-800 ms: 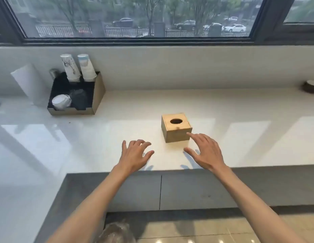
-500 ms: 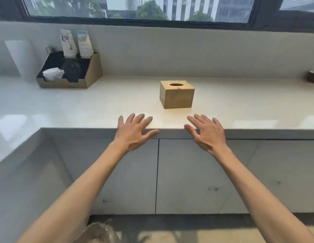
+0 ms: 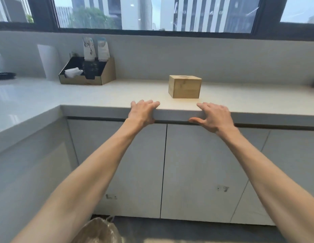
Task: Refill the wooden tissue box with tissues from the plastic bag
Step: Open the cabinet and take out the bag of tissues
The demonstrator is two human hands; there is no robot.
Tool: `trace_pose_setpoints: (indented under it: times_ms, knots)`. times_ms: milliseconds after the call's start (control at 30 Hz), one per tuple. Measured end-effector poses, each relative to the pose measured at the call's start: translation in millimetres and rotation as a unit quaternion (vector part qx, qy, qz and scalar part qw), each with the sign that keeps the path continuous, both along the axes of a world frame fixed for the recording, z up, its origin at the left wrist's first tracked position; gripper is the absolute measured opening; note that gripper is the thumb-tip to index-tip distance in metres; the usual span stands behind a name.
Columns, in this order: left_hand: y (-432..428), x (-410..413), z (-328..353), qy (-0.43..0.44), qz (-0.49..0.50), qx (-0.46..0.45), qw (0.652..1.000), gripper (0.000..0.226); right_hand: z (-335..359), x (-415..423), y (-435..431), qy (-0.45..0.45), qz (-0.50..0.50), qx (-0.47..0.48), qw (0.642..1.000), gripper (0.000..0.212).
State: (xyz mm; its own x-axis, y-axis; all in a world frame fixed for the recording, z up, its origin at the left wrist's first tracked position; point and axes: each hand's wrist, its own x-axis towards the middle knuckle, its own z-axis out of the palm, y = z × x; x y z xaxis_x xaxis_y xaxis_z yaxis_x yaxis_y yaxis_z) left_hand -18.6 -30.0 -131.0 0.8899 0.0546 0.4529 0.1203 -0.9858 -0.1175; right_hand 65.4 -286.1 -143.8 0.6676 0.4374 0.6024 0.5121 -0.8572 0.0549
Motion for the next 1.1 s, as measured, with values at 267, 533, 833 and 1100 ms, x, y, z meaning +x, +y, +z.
trace_pose_setpoints:
  times_ms: [267,533,833,1100]
  knots:
    - [-2,2,-4,-0.001,0.021,0.008,1.0,0.055,-105,-46,49,-0.063,0.114,0.075,0.989,0.041]
    - [-7,1,-5,0.011,0.028,0.009,1.0,0.057,-95,-43,79,0.13,-0.013,0.149,0.98,0.047]
    - [-20,-6,5,0.026,0.022,0.027,0.999,0.046,-71,-124,-23,0.093,0.012,0.301,0.949,0.025]
    - [-30,3,4,0.064,0.085,-0.024,0.994,0.034,-6,-91,-124,0.547,-0.136,0.338,0.754,0.094]
